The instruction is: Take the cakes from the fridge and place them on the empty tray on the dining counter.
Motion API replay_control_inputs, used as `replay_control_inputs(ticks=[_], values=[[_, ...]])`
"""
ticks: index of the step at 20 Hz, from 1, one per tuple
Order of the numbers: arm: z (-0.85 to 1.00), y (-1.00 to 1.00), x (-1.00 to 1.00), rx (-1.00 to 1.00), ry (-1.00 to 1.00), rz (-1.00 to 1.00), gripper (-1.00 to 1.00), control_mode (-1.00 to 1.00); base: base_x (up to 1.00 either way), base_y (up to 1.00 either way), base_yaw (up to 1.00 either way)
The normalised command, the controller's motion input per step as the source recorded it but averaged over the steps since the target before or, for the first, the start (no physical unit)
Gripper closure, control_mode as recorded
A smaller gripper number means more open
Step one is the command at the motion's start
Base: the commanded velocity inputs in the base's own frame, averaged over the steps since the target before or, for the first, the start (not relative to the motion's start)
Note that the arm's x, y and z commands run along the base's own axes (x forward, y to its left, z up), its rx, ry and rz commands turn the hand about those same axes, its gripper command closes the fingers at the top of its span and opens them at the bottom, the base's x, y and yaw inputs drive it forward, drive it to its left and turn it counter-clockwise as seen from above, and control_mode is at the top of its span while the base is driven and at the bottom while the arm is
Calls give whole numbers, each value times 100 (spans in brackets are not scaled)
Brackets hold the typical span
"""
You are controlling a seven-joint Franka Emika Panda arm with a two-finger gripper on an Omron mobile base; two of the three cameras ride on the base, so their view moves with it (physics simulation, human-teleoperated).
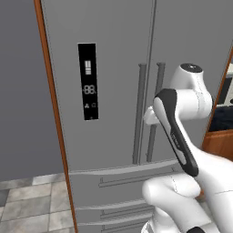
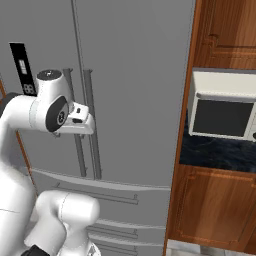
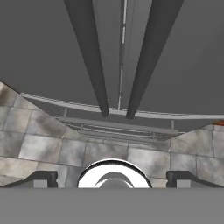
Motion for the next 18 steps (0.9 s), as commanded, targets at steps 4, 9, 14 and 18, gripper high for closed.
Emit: replay_control_inputs(ticks=[4,9,14,18], values=[[-35,0,-36,0,-12,0,-100,-100,0,0,0],[-14,0,-21,0,-19,0,-100,-100,0,0,0],[-7,-7,-2,0,-37,0,-100,-100,0,0,0],[0,-9,0,0,-22,-1,-100,-100,0,0,0]])
